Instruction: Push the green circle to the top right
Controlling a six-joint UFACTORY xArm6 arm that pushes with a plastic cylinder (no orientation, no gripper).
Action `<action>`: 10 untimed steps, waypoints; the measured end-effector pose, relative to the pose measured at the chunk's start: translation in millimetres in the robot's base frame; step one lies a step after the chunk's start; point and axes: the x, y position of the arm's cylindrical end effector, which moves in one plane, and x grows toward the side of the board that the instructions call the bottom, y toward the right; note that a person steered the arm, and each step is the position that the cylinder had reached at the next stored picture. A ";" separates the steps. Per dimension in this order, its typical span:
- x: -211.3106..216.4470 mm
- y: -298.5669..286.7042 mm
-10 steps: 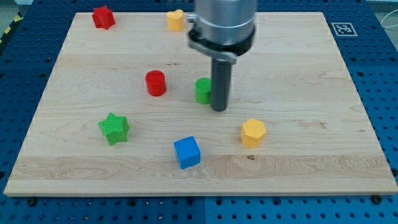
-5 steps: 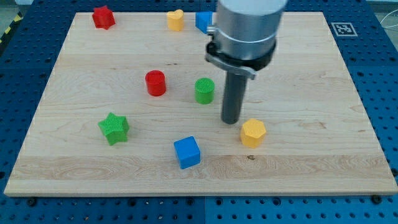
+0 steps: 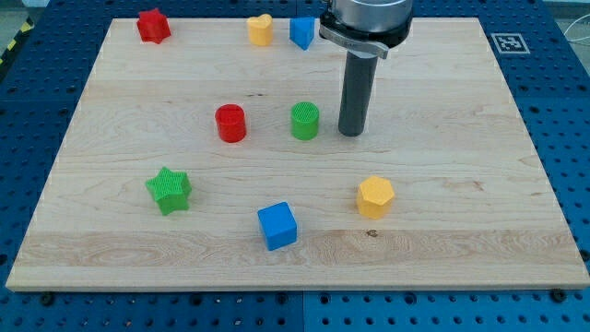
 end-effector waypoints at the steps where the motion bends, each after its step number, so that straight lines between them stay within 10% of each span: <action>1: 34.1 0.0; 5: 28.1 -76.9; 10: -84.9 -25.1</action>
